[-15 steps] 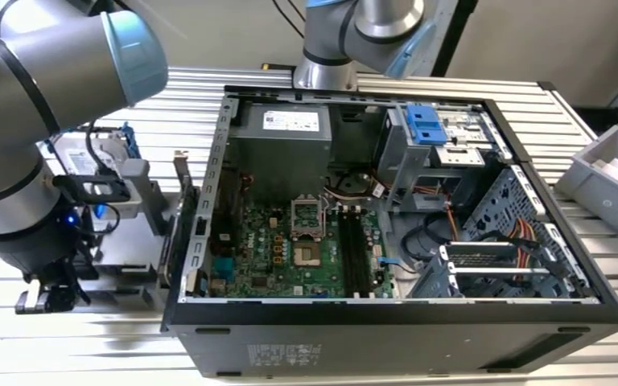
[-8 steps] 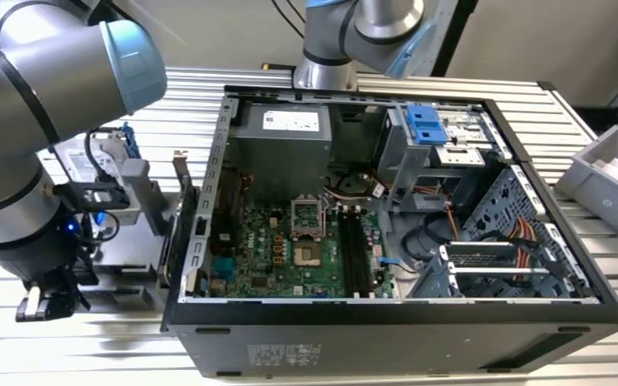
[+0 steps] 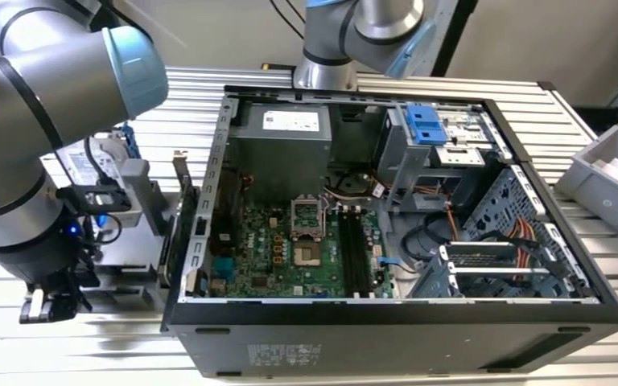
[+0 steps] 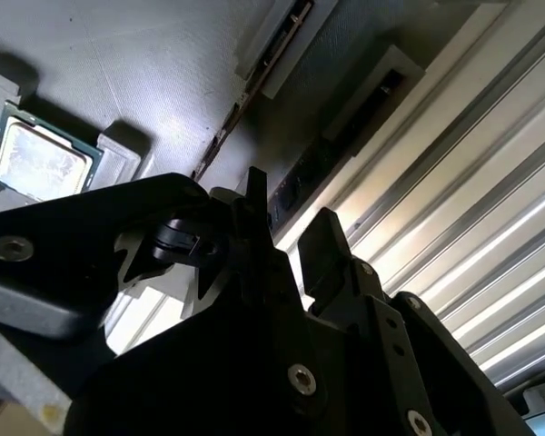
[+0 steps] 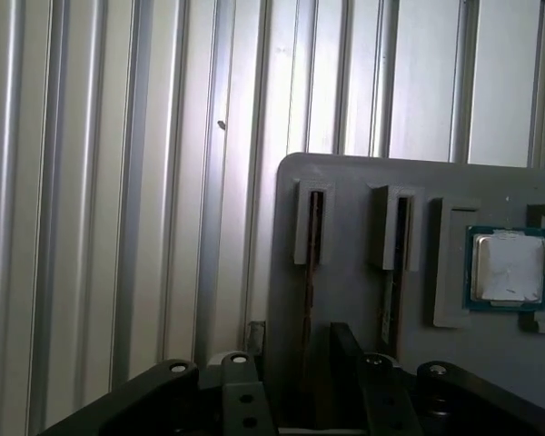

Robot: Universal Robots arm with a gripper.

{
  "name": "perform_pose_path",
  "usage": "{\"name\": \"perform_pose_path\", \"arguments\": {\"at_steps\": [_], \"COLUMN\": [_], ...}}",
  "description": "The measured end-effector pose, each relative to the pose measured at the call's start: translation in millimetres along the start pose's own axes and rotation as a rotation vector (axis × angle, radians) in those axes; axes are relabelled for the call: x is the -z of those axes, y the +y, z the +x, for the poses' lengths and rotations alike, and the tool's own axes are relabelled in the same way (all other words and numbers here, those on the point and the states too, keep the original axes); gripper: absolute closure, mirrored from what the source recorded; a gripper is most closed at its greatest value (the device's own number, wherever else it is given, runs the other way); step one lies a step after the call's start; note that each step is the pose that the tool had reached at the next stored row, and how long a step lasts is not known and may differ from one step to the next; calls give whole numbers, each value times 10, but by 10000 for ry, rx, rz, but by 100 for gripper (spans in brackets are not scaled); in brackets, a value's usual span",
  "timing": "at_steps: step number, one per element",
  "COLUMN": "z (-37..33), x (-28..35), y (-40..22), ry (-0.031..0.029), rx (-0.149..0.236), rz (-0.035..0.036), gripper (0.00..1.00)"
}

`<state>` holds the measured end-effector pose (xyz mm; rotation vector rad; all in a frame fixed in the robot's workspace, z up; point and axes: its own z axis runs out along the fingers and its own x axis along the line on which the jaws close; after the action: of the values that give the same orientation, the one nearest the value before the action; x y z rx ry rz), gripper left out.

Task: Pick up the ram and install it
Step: 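Pick up the ram and move it above insertion slot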

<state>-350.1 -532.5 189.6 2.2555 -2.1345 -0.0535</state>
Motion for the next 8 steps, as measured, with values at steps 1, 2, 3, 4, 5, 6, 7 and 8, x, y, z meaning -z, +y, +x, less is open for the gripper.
{"name": "perform_pose_path", "arguments": {"at_steps": [1, 2, 3, 4, 5, 6, 7, 8], "z": [-3, -7, -11, -15, -21, -28, -35, -40], "x": [-3, -6, -11, -15, -18, -22, -26, -28], "y": [0, 0, -1, -1, -1, -1, -2, -3], "ry": [2, 2, 1, 2, 1, 3, 2, 3], "rx": [16, 31, 44, 55, 64, 73, 81, 86], "rz": [-1, 0, 2, 0, 1, 0, 1, 0], "gripper": [0, 0, 0, 0, 0, 0, 0, 0]}}
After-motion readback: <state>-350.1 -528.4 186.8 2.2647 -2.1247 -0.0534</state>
